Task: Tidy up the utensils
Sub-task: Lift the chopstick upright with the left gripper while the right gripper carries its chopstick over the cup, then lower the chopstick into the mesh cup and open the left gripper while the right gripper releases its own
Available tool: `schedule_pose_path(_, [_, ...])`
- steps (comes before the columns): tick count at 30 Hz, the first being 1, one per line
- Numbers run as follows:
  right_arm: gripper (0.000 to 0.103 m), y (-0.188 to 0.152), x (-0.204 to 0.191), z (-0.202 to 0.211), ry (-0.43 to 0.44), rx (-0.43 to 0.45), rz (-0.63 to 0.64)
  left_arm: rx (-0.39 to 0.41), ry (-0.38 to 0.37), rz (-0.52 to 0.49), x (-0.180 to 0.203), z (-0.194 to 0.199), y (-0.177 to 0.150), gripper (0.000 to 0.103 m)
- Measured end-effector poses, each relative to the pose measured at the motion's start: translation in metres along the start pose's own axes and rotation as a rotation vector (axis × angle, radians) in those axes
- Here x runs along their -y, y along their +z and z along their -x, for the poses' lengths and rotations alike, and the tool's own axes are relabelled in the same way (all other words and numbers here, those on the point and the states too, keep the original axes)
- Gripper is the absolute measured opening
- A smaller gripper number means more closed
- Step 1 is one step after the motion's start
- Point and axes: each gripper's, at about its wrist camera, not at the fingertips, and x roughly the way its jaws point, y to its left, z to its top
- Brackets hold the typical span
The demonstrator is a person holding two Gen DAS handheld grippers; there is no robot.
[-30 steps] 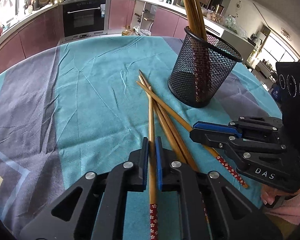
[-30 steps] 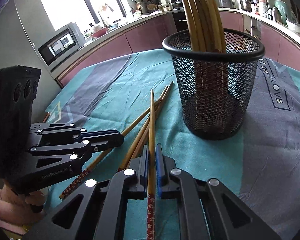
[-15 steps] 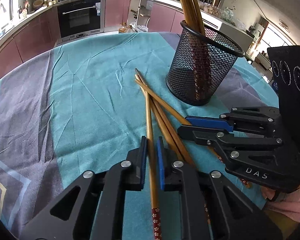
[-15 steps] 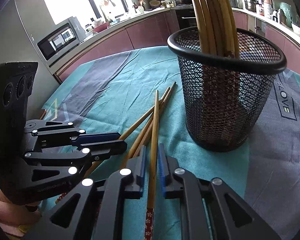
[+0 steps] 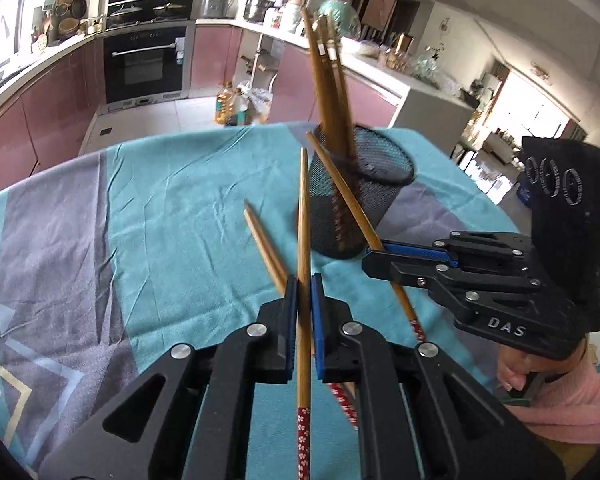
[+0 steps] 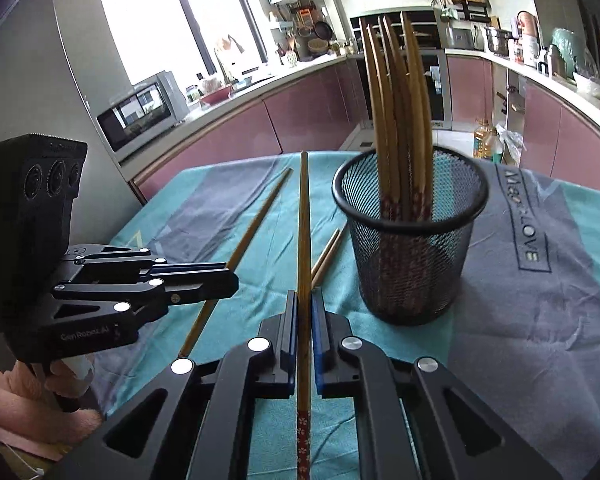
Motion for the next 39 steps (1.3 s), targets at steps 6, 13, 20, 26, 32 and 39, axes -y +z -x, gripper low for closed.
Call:
schedule_pose_path(6, [0.006, 0.009, 0.002, 0.026, 0.002, 0.067, 0.006, 0.065, -0.062, -0.007, 0.007, 0.026, 0.014, 0.007])
schedule_pose_path(13, [0.006, 0.019, 0.005, 0.045, 0.005, 0.128, 0.016, 0.133, -0.115, -0.028, 0.015, 0.055, 0.025, 0.007])
schedule_pose_path(20, [0.006, 0.030, 0.007, 0.059, 0.002, 0.180, 0.028, 0.174, -0.135, -0.028, 0.022, 0.067, 0.036, 0.007])
schedule_pose_path(26, [0.006, 0.043, 0.009, 0.074, -0.018, 0.226, 0.049, 0.210, -0.139, -0.025, 0.026, 0.070, 0.051, 0.007])
schedule_pose_path(32, [0.006, 0.062, 0.010, 0.090, -0.044, 0.280, 0.078, 0.259, -0.143, -0.034, 0.031, 0.078, 0.070, 0.007])
schedule_pose_path(39, [0.006, 0.077, 0.011, 0.101, -0.064, 0.324, 0.100, 0.307, -0.145, -0.053, 0.042, 0.089, 0.095, 0.007])
